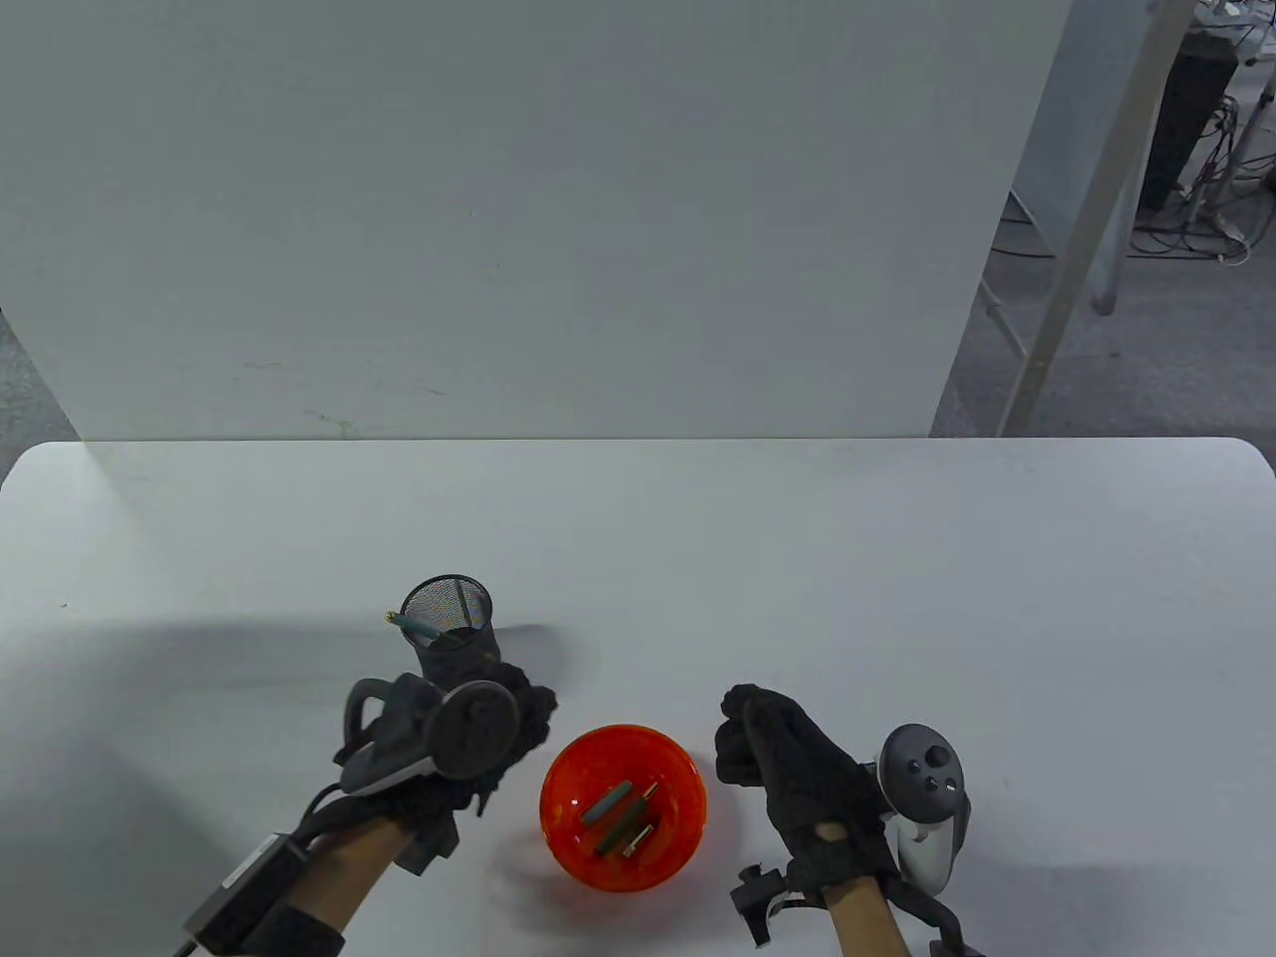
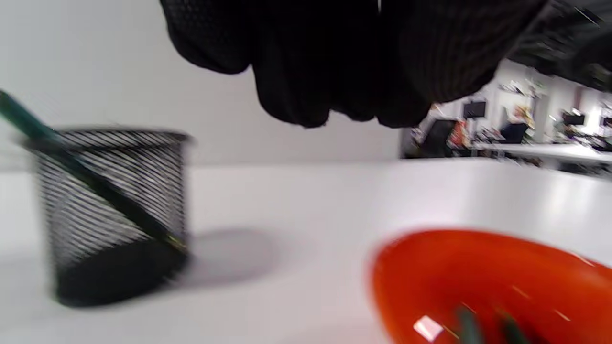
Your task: Assemble fountain pens from components
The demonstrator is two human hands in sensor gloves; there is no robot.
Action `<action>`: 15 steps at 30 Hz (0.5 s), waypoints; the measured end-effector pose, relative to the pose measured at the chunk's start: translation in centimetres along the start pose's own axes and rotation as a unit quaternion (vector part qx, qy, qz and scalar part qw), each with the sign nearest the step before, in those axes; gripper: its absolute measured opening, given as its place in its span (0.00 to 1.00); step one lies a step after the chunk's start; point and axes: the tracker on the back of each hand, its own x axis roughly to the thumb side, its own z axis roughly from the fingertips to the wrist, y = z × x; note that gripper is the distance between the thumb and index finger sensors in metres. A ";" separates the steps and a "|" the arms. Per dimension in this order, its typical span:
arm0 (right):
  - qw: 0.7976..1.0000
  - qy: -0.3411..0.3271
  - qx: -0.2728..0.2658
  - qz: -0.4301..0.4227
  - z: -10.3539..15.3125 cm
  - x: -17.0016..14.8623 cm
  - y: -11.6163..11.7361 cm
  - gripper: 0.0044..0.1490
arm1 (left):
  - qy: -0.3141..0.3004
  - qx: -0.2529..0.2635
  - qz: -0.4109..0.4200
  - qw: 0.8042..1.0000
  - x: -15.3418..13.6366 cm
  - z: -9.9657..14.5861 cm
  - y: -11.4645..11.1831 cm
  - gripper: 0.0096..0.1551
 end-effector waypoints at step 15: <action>1.000 -0.008 -0.008 -0.005 0.1 0.4 -0.3 0.35 | -0.045 -0.149 -0.072 0.985 7.6 -3.7 -5.7 0.25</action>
